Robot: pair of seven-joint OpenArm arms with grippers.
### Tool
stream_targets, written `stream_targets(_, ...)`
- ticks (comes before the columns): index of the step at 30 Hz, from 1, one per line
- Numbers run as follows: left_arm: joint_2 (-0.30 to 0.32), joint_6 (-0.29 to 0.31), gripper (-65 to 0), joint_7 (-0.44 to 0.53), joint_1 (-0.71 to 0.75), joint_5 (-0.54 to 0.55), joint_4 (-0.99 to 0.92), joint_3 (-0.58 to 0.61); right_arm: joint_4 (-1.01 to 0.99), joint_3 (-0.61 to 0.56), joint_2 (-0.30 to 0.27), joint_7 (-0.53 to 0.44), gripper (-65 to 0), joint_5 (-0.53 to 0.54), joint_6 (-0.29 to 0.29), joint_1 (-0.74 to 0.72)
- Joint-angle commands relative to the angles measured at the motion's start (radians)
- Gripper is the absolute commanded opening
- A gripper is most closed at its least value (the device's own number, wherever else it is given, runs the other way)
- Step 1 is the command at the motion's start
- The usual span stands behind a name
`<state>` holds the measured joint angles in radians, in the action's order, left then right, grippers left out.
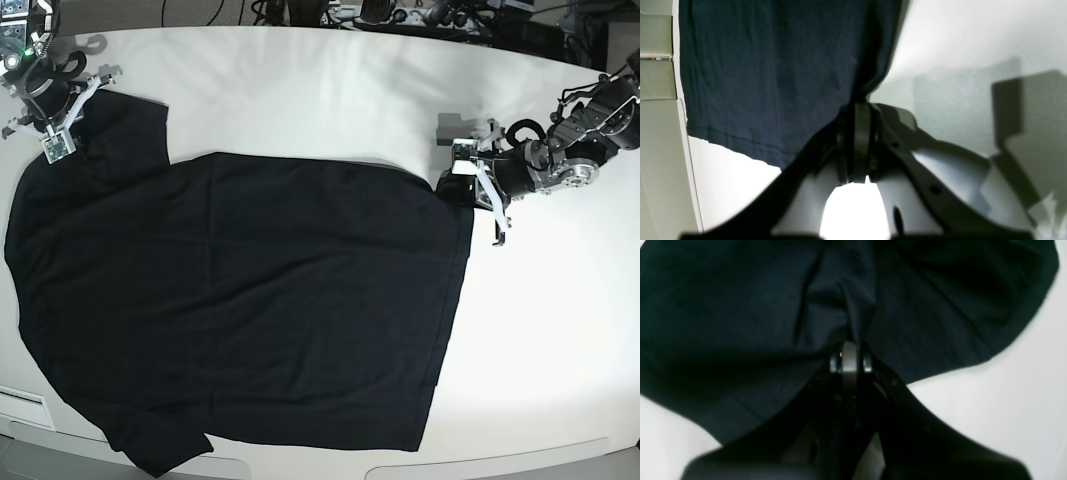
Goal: Fold the T-shirt properly
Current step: 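Lift the grasped edge and pull it toward the robot with both grippers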
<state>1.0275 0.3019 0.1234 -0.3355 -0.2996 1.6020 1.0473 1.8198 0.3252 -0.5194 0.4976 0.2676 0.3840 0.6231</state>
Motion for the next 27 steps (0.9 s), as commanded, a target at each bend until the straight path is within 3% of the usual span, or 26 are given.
stream_targets(1,0.024,0.06,-65.0,-0.077,0.005,-0.033,-0.012,0.011,0.011,0.01,-0.019,-0.004,-65.0,-0.009,-0.01,0.003)
stream_targets(7,0.056,0.028,-65.0,-0.08,0.006,-0.041,0.011,0.011,0.091,0.022,-0.042,0.052,-65.0,-0.01,-0.005,0.004)
stream_targets(10,0.099,0.003,-65.0,-0.095,0.006,-0.04,0.071,0.011,0.158,0.03,-0.047,0.069,-65.0,-0.002,0.003,0.026)
stream_targets(14,0.159,0.004,-65.0,-0.153,0.006,-0.04,0.166,0.011,0.254,0.03,-0.047,0.069,-65.0,-0.011,0.003,0.089)
stream_targets(19,0.23,0.004,-65.0,-0.155,0.006,-0.033,0.244,0.011,0.343,0.037,-0.047,0.076,-65.0,-0.051,0.001,0.187)
stream_targets(27,0.343,-0.007,-65.0,-0.168,0.077,-0.029,0.389,0.011,0.492,0.099,-0.045,0.087,-65.0,-0.058,-0.066,0.403)
